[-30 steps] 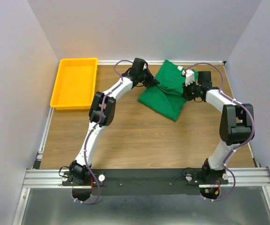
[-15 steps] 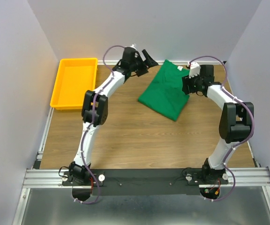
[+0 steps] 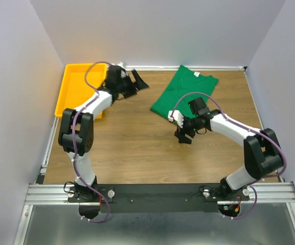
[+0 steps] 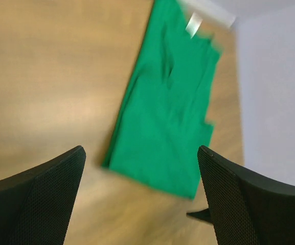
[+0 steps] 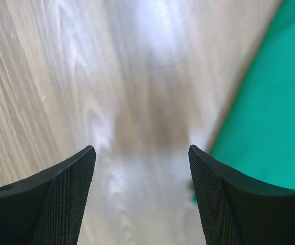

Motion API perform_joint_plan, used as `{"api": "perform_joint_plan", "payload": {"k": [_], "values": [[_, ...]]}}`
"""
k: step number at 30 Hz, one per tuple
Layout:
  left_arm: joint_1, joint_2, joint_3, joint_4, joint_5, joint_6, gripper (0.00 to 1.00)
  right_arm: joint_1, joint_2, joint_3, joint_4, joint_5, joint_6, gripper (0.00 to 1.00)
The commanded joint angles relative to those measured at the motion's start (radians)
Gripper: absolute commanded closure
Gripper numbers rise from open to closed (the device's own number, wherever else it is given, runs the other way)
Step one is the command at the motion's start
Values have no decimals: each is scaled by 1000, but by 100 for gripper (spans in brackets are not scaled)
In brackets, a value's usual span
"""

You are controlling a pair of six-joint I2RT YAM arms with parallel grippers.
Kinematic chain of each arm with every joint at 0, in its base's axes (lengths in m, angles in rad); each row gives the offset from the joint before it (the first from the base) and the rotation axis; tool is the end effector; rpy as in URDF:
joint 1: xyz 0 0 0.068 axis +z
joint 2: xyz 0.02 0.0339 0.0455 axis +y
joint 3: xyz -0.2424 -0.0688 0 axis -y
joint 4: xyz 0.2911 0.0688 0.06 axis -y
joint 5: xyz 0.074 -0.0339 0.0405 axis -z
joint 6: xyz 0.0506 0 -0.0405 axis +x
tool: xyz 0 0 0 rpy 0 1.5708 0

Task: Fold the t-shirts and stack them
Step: Fold the tshirt

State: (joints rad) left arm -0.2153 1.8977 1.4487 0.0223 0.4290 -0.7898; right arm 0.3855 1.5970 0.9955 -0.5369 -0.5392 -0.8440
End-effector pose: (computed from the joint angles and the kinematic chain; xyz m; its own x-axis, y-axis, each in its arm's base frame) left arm 0.4794 -0.1264 0.2211 -0.6853 -0.5112 -0.5186 0.1100 0.6313 -0.7677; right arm 0.3141 0.1555 0.1339 -0.1689 -0.7606 -0.6268 -0.9756 0.2195 -0.0034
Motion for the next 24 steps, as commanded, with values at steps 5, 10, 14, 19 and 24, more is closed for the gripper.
{"api": "perform_joint_plan", "payload": {"k": [5, 10, 14, 19, 24], "values": [[-251, -55, -160, -276, -246, -141, 17, 23, -77, -143, 284, 384, 192, 18], [-314, -3, -128, -282, -343, -233, 20, 23, -62, -172, 339, 421, 217, 18], [-322, 47, -85, -305, -404, -305, 20, 23, -46, -176, 359, 413, 224, 18], [-322, 150, 17, -315, -414, -336, 21, 23, -46, -184, 364, 383, 220, 19], [-323, 262, 107, -341, -461, -371, 28, 23, -49, -190, 368, 377, 221, 20]]}}
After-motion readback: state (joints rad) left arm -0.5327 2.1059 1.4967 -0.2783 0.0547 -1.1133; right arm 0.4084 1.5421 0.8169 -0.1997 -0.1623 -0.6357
